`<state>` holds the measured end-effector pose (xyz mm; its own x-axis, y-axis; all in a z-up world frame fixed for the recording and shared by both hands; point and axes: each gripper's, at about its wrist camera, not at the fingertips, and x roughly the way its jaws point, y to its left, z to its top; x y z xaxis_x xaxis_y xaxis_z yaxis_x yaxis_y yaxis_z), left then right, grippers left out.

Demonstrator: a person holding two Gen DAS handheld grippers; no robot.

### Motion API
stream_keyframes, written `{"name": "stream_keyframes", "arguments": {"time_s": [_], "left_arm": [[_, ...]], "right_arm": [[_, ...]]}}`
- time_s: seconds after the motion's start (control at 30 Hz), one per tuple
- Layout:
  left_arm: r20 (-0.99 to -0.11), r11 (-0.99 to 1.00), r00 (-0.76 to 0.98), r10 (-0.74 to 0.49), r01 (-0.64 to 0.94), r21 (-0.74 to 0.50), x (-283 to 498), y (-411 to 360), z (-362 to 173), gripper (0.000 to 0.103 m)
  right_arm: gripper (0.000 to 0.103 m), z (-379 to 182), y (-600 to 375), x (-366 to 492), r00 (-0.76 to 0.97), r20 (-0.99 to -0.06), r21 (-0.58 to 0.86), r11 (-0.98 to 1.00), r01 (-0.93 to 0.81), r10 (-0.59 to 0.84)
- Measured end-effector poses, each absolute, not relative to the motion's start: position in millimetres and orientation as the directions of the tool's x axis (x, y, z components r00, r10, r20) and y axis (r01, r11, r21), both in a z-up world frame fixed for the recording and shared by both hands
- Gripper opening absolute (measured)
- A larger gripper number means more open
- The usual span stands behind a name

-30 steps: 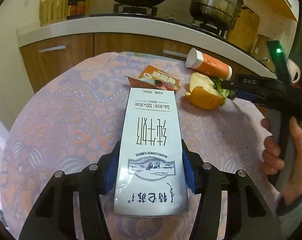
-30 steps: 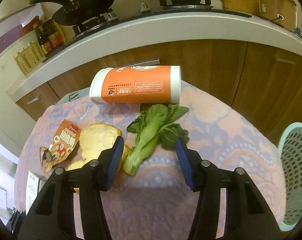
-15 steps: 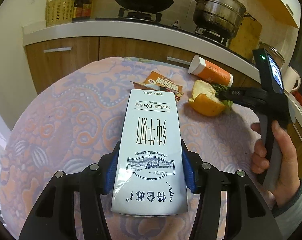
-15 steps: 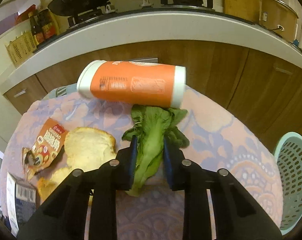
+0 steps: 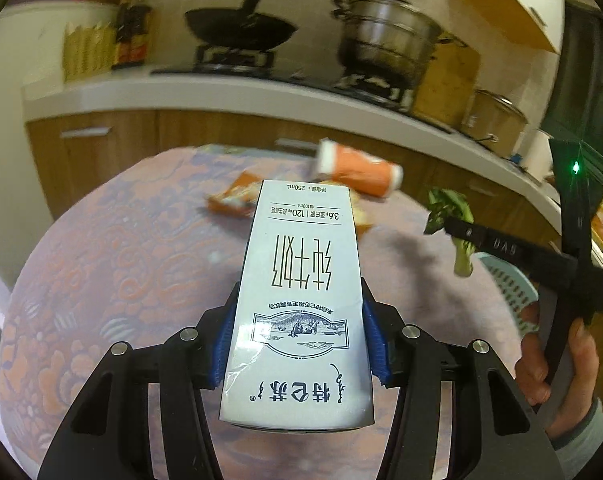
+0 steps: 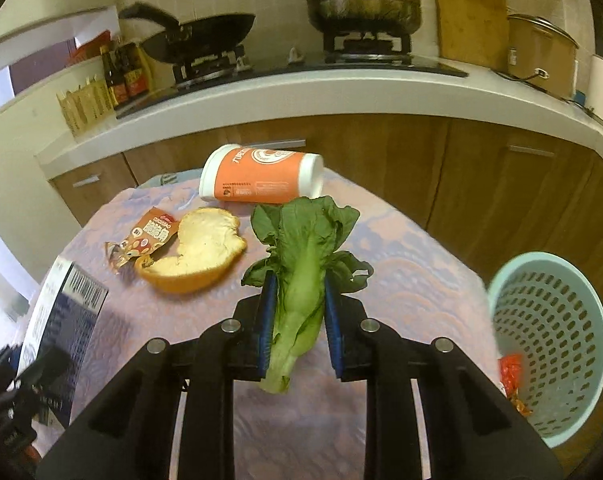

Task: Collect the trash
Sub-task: 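Grasp the bok choy stem with the right gripper while the left gripper holds the carton, then carry the carton and bok choy over the basket and open both grippers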

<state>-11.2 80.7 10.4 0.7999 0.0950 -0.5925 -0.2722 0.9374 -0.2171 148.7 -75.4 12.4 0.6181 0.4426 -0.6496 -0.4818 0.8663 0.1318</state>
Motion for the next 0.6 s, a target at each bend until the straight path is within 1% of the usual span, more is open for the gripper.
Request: {"name": "stream_keyframes", "arguments": {"time_s": [0.1, 0.2, 0.33, 0.4, 0.6], "left_arm": [[-0.578, 0.953, 0.814, 0.053, -0.215, -0.214, -4, 61, 20, 0.051], [-0.577, 0.967, 0.817, 0.005, -0.150, -0.204, 11, 33, 30, 0.051], [-0.575, 0.980, 0.814, -0.082, -0.039, -0.195, 40, -10, 42, 0.051], [-0.576, 0.983, 0.811, -0.104, -0.004, -0.183, 50, -27, 44, 0.051], [-0.587, 0.986, 0.794, -0.160, 0.100, -0.134, 88, -82, 45, 0.051]], "right_arm": [[0.020, 19, -99, 142, 0.641, -0.632, 0.137, 0.877, -0.461, 0.436], [0.020, 23, -129, 143, 0.638, -0.629, 0.177, 0.881, -0.439, 0.444], [0.020, 31, -171, 144, 0.705, -0.602, 0.135, 0.918, -0.374, 0.376], [0.020, 34, -192, 146, 0.729, -0.592, 0.124, 0.933, -0.339, 0.344], [0.020, 31, -256, 156, 0.764, -0.583, 0.150, 0.961, -0.234, 0.277]]}}
